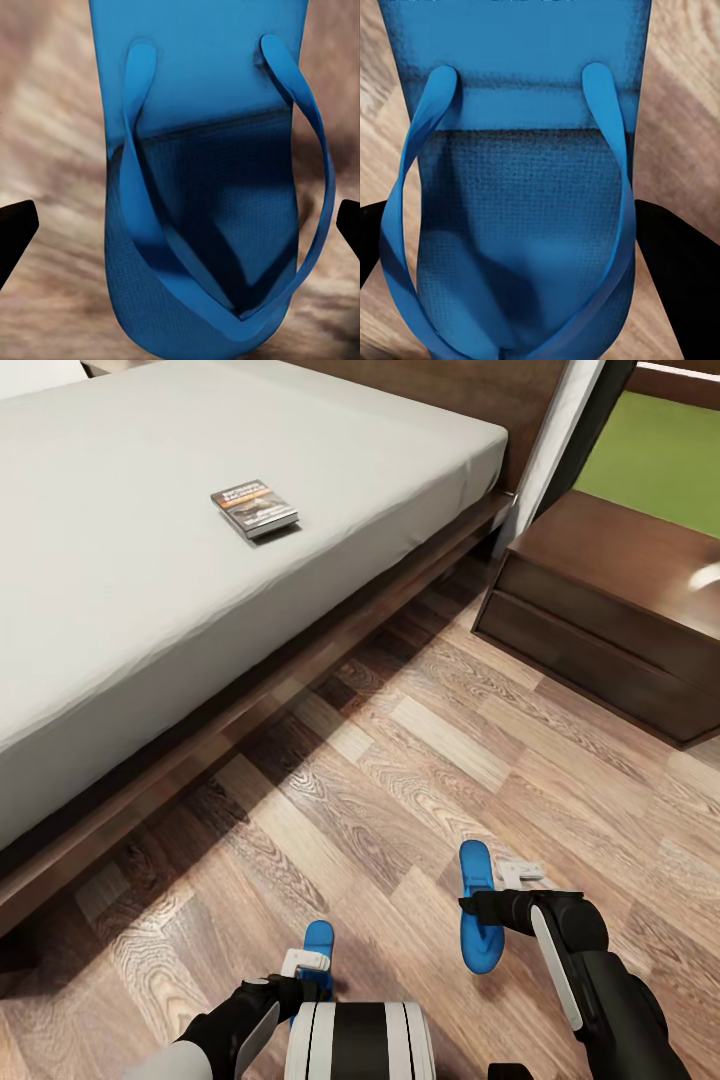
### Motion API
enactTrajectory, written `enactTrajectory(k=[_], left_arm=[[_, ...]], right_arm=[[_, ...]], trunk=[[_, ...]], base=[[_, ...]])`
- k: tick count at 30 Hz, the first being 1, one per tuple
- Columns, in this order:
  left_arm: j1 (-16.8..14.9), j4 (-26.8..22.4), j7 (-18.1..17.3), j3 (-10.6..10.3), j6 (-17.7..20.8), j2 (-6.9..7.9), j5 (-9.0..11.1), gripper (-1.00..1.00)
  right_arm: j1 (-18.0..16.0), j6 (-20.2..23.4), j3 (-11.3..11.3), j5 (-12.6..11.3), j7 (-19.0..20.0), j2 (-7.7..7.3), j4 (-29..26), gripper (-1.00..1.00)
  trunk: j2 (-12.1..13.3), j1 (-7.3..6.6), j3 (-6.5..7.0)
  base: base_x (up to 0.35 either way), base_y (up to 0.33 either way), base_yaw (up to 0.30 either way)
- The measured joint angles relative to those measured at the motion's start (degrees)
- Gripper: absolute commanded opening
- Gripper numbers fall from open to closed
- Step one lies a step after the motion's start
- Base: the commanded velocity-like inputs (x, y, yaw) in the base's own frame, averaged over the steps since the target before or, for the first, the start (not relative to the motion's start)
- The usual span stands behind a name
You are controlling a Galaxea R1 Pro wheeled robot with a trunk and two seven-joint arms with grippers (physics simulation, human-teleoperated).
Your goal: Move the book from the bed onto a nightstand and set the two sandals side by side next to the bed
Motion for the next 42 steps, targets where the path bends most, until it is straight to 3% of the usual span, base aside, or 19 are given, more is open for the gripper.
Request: enactTrajectory(k=[12,16,38,40,42], left_arm=[[0.01,0.03,0.00,-0.02,-0.06,0.02,0.00,1.00],[-0.01,-0.06,-0.18,-0.01,-0.05,0.00,0.82,1.00],[-0.01,-0.29,-0.43,-0.10,-0.02,0.04,1.29,1.00],[-0.01,-0.47,-0.56,-0.12,-0.01,0.04,1.26,1.00],[-0.01,0.02,0.05,0.02,-0.08,0.06,-0.16,1.00]], right_arm=[[0.00,0.00,0.00,0.00,-0.01,-0.04,-0.02,-1.00],[0.00,0.00,0.02,0.01,0.00,-0.04,-0.02,-1.00],[0.00,0.00,0.00,0.03,0.00,0.01,-0.02,-1.00],[0.00,0.01,0.00,-0.01,-0.01,0.00,-0.02,-1.00],[0.00,0.00,0.00,-0.01,0.00,-0.02,-0.02,-1.00]], trunk=[[0.00,0.00,0.00],[-0.05,0.10,-0.88],[-0.08,0.15,-1.32],[-0.10,0.17,-1.55],[-0.09,0.18,-1.55]], base=[[0.000,0.000,0.000],[0.000,0.000,0.000],[0.000,0.000,0.000],[0.000,0.000,0.000],[0.000,0.000,0.000]])
